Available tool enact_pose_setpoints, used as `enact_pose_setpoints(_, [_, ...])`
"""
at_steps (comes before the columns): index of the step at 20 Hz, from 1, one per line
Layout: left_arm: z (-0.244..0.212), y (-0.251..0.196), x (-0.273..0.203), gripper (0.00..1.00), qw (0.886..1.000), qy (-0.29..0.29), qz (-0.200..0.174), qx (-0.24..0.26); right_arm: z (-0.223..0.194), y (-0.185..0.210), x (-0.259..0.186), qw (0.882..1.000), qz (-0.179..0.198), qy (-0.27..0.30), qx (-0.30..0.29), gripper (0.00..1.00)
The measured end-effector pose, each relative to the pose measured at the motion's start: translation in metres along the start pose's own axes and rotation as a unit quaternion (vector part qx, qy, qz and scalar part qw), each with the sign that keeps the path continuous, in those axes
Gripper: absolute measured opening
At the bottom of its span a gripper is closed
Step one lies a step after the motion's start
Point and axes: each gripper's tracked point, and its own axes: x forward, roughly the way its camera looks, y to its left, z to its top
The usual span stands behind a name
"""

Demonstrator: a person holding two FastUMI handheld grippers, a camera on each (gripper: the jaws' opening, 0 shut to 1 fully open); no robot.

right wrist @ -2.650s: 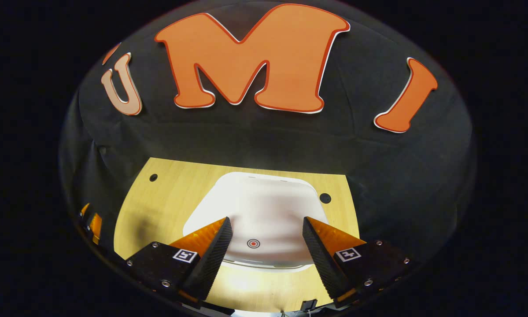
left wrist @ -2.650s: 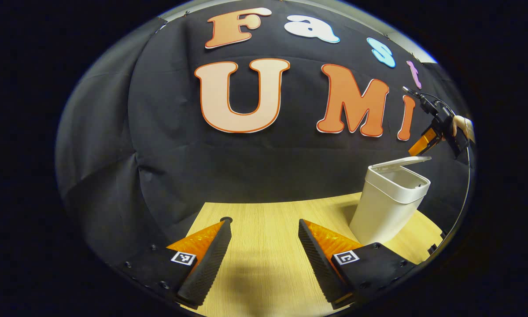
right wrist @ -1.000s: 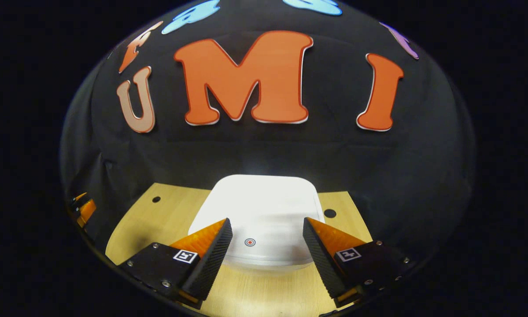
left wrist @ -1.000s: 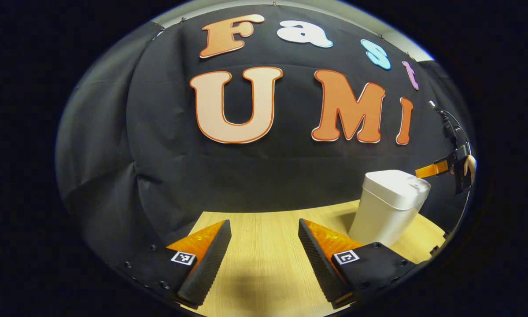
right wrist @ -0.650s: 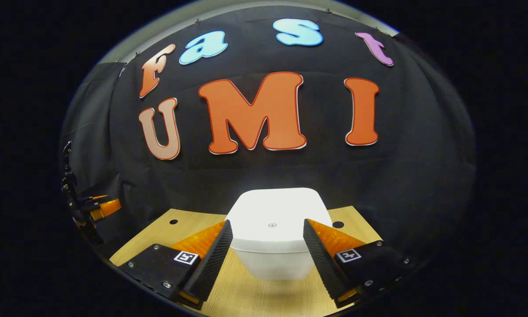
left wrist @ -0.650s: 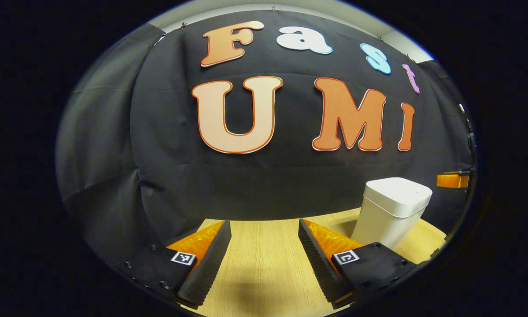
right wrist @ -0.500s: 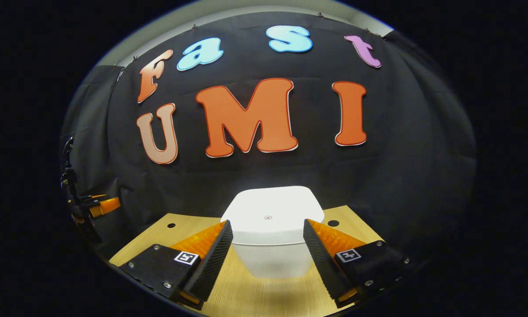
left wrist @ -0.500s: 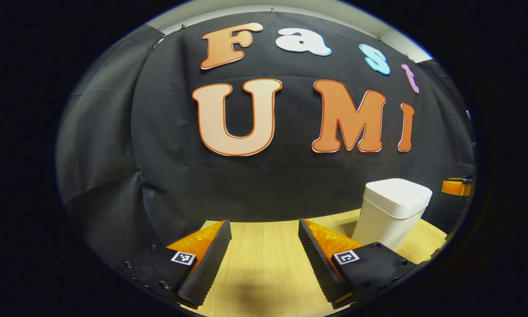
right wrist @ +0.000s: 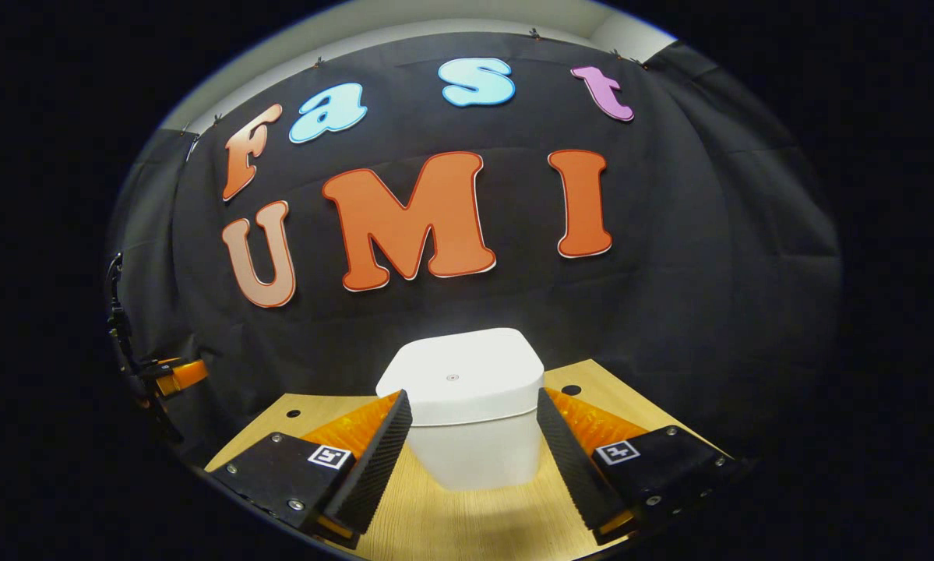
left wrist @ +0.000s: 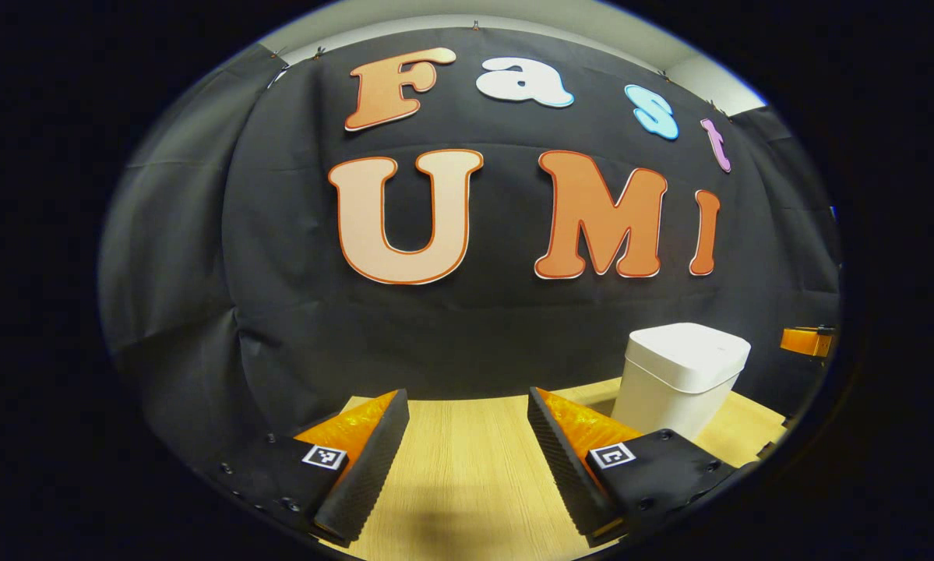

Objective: Press the lid of the desktop garbage bin to open it, pick up the crumpled paper on the desktop and throw it into the bin, then pick up the pop can on the desktop and drop it into the bin, and finally close the garbage bin lid.

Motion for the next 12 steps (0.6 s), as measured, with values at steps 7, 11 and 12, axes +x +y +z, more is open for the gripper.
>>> enact_pose_setpoints(7, [-0.001, 0.009, -0.002, 0.98, 1.0, 0.0, 0.013, 0.002, -0.006, 0.0, 0.002, 1.0, -0.003, 0.008, 0.003, 0.98])
enact_pose_setpoints(11, [0.002, 0.013, -0.002, 0.98, 1.0, -0.001, 0.019, 0.005, -0.006, 0.002, 0.006, 1.0, -0.002, 0.008, 0.005, 0.98])
enact_pose_setpoints(12, [0.002, 0.013, -0.002, 0.98, 1.0, -0.002, 0.019, 0.007, -0.005, 0.003, 0.006, 1.0, -0.001, 0.007, 0.003, 0.98])
